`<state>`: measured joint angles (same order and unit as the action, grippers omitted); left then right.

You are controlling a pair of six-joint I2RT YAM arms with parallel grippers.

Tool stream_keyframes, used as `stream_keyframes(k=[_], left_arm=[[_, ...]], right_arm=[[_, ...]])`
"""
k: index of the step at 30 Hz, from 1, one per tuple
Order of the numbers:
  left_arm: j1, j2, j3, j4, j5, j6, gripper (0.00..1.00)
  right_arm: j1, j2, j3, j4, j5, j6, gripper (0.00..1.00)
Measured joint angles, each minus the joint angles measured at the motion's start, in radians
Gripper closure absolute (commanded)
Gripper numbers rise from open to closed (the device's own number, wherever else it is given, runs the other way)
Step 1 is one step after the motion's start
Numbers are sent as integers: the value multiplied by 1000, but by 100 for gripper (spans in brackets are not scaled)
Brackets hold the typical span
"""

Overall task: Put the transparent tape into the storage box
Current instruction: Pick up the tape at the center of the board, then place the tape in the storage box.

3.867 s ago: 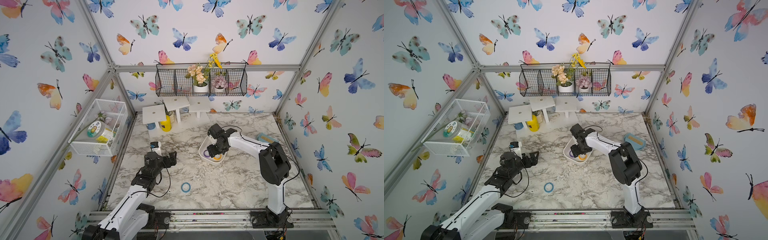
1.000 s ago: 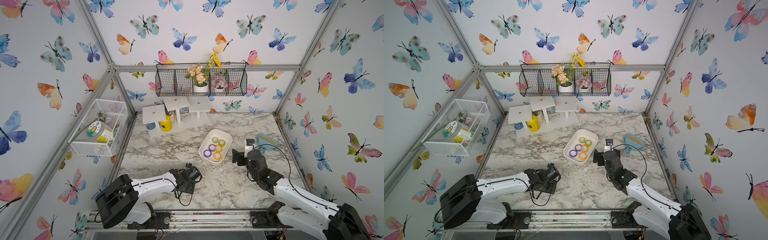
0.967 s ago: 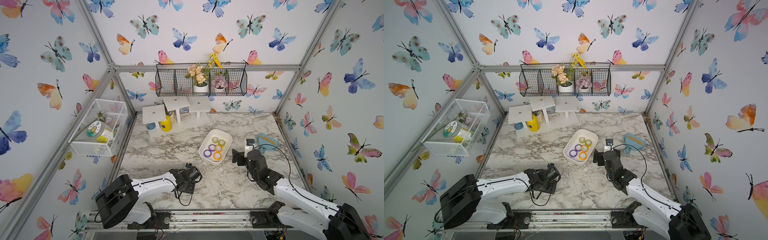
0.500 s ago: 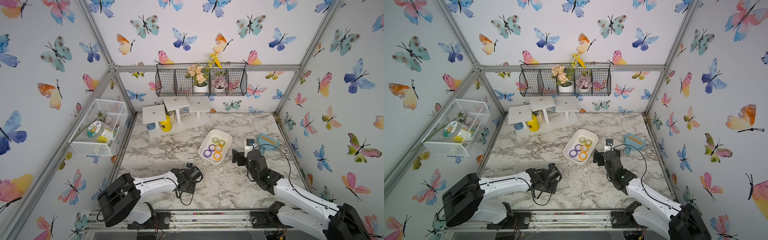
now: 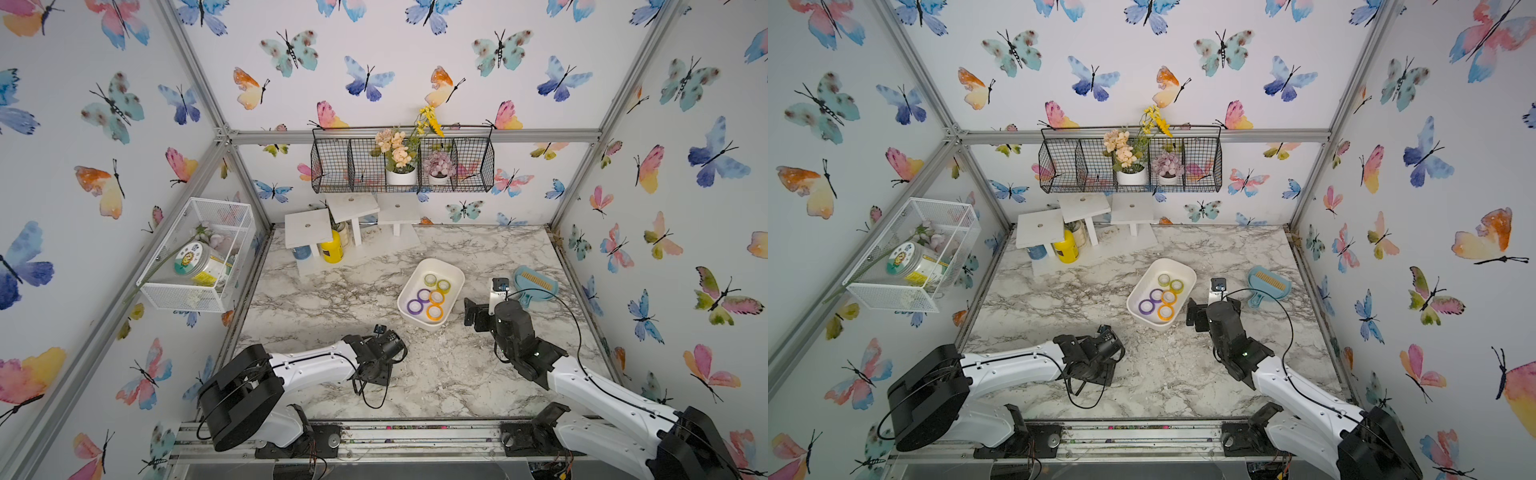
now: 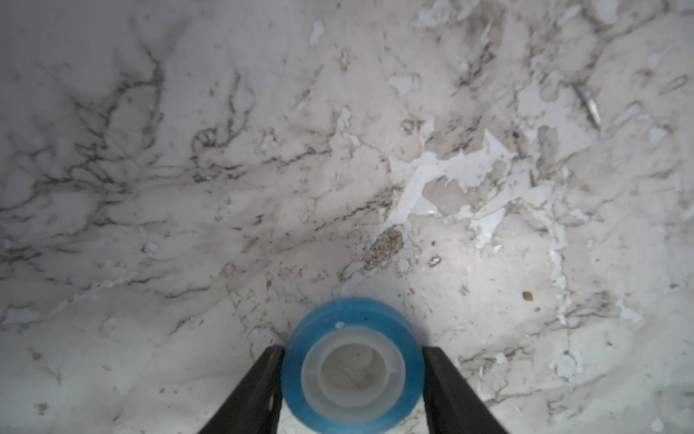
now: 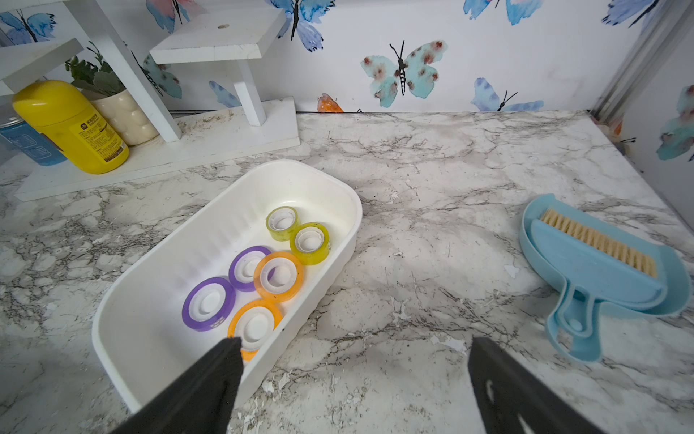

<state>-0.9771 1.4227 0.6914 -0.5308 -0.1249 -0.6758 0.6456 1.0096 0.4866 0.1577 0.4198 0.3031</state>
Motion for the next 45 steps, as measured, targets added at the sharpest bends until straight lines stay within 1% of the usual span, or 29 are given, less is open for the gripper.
stream_keyframes(k=[3,8,13,17,22,30,38,45], left_arm=[[0,-2,27,-22,0,8,44],[10,-8,117,-59,0,42,44],[23,-2,243,-97,-8,89,43],[35,32,367,-121,-18,135,43],[55,118,509,-124,-23,193,43],[106,305,705,-110,-26,286,43],[155,494,839,-76,-26,356,43],[168,620,910,-65,-25,385,43]], right_arm=[[0,0,0,0,0,0,1],[0,0,0,0,0,0,1],[0,0,0,0,0,0,1],[0,-2,0,0,5,1,0],[0,-28,-1,-1,29,5,0],[0,-119,-35,0,81,21,0],[0,-142,-51,0,109,26,0],[0,-141,-51,0,113,26,0]])
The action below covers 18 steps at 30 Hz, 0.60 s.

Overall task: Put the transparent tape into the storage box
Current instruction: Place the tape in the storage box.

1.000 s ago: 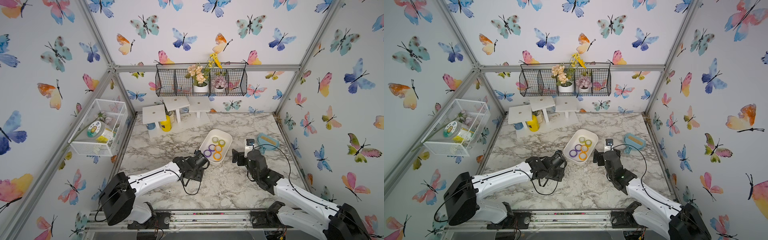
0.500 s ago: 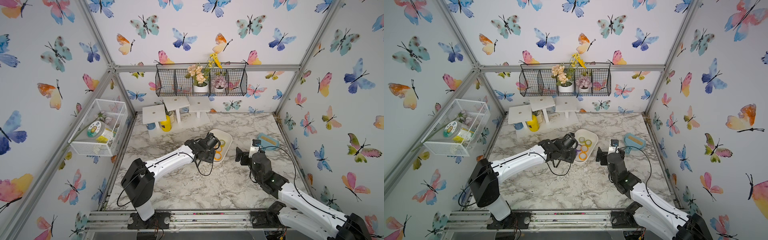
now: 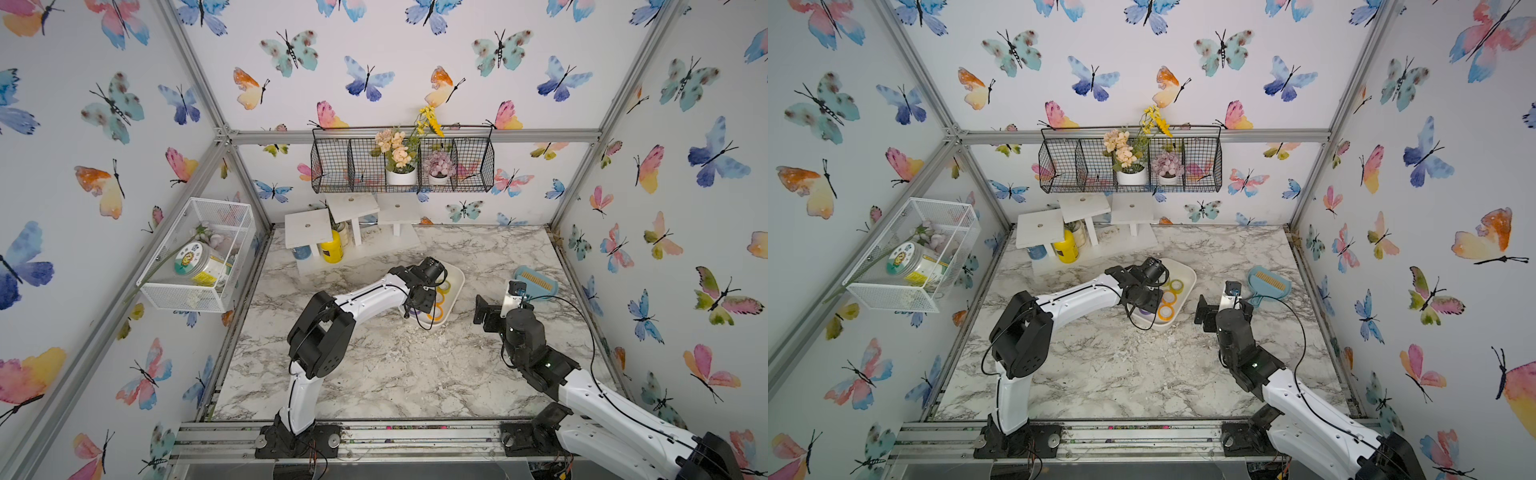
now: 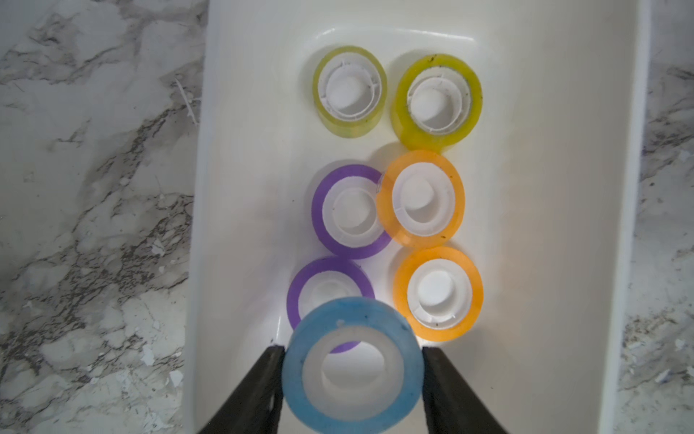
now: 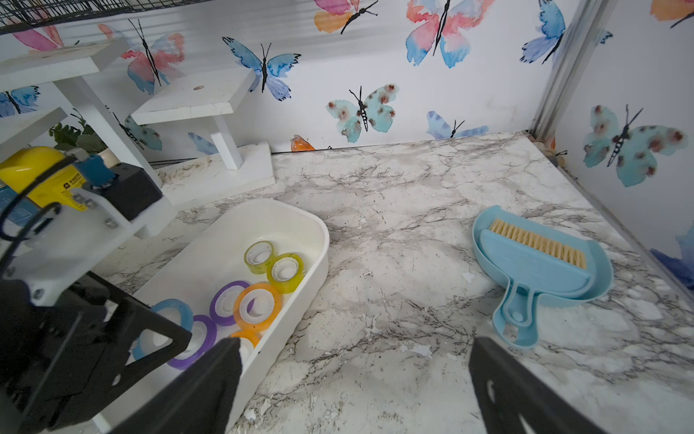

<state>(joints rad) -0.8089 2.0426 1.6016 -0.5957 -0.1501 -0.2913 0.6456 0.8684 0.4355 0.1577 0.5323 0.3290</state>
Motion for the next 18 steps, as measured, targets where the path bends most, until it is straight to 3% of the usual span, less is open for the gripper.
stream_keyframes(k=[7,10,13,18], left_arm=[[0,59,12,6,1,8,40],[0,59,12,11,2,8,32],[0,59,12,13,2,13,18],[0,33,12,15,7,8,7]], right_arm=[[0,0,0,0,1,0,0],[0,0,0,0,1,0,0],[0,3,0,0,2,0,0],[0,5,0,0,3,0,0]])
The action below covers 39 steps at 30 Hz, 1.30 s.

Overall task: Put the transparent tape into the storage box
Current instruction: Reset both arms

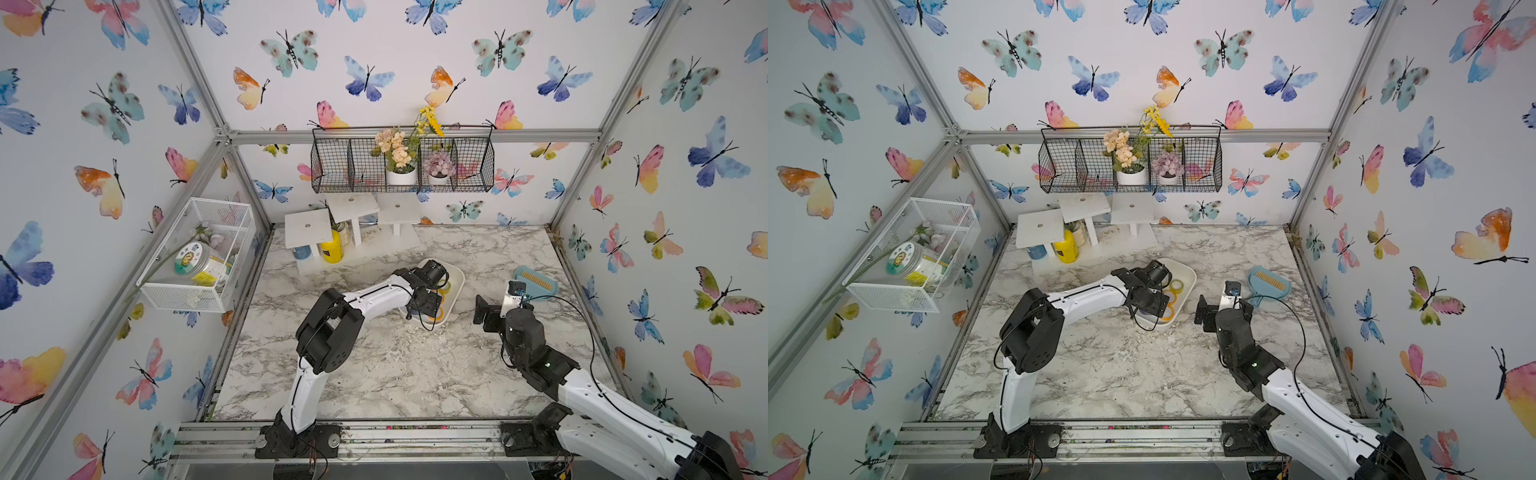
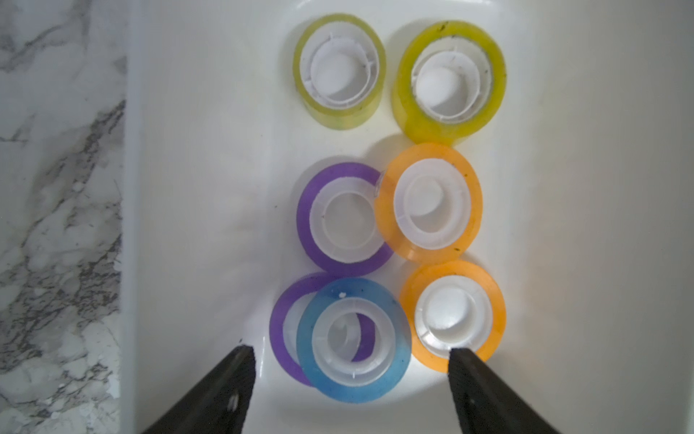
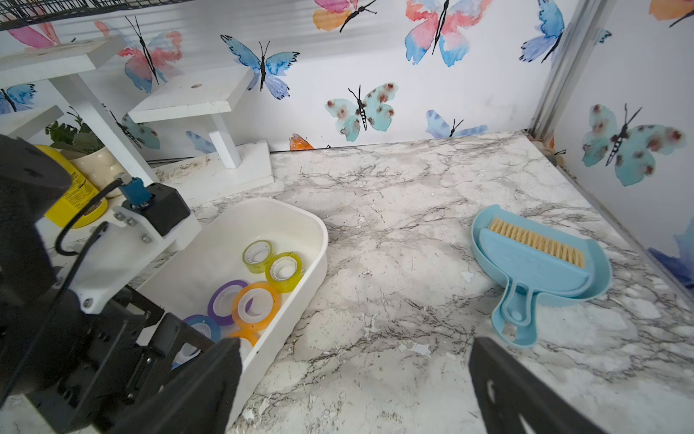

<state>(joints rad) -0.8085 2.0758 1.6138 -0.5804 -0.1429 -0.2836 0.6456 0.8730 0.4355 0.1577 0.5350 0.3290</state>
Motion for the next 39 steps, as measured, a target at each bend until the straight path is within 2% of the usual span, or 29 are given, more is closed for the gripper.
stream_keyframes(k=[1,5,11,18,21,28,31,36,39], left_arm=[[0,-13,-1,1,1,-1,1],[0,-138,-37,42,6,-11,1],[0,-428,-185,167,9,-24,1],[13,-858,-630,427,-50,-31,1],[48,-1034,-842,518,-97,-35,1],[204,-1329,-1202,669,-145,26,1],[295,-1375,-1284,724,-120,67,1],[478,-1373,-1351,811,-38,114,1],[523,-1366,-1380,882,-37,149,1]], right_arm=[[0,0,0,0,0,0,0],[0,0,0,0,0,0,0],[0,0,-32,61,-5,-46,1],[0,-1,-91,136,-43,-126,1],[0,-9,-93,159,-47,-148,1],[0,-35,-91,158,-71,-183,1],[0,-35,-89,158,-64,-188,1],[0,-1,-81,165,2,-179,1],[0,23,-83,190,60,-182,1]])
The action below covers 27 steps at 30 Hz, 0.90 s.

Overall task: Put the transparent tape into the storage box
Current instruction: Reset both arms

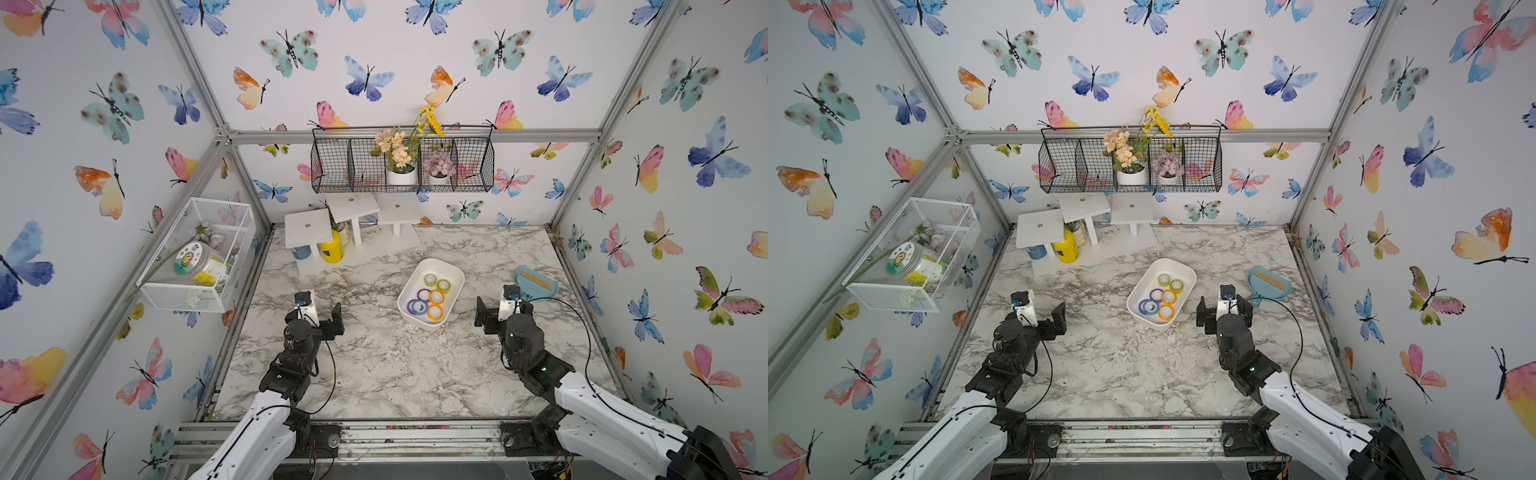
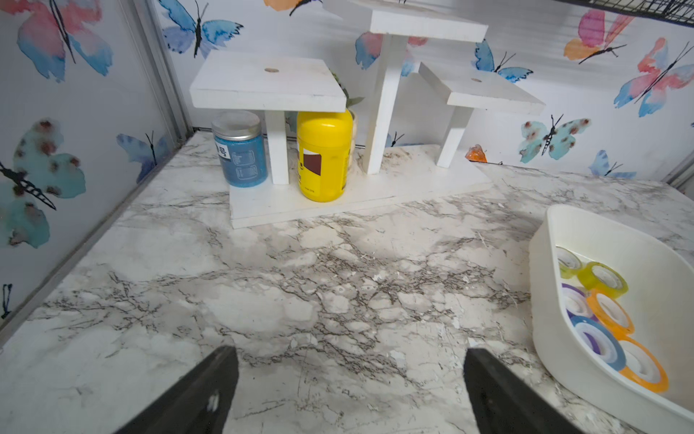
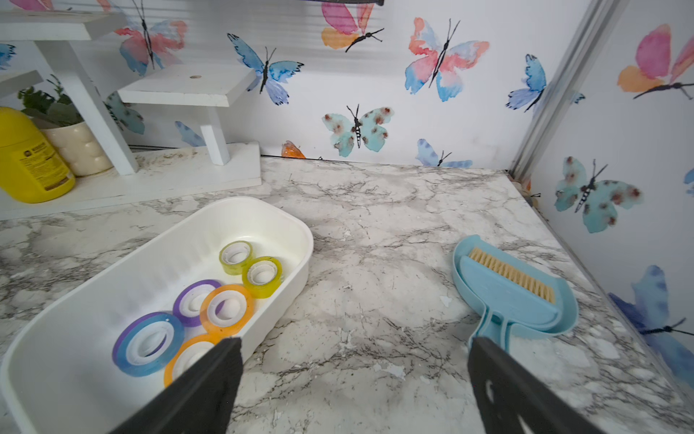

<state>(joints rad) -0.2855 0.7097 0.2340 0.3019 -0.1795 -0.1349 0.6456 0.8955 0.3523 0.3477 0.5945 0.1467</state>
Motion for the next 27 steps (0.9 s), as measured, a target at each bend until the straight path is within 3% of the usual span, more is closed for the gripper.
stream_keyframes(k=[8,15,20,23,27], left_arm=[[71,83,-87,230,7,106,1],[258,389,-134,490,150,116,1],[266,578,15,533,251,147,1],[272,671,1,692,256,147,1],[283,700,-32,714,256,145,1]], right_arm=[[-1,-6,-153,225,89,-82,1],[-1,-67,-236,344,98,-148,1],[-1,-89,-246,403,98,-172,1],[-5,-89,-259,438,98,-186,1],[-13,-75,-281,489,99,-203,1]])
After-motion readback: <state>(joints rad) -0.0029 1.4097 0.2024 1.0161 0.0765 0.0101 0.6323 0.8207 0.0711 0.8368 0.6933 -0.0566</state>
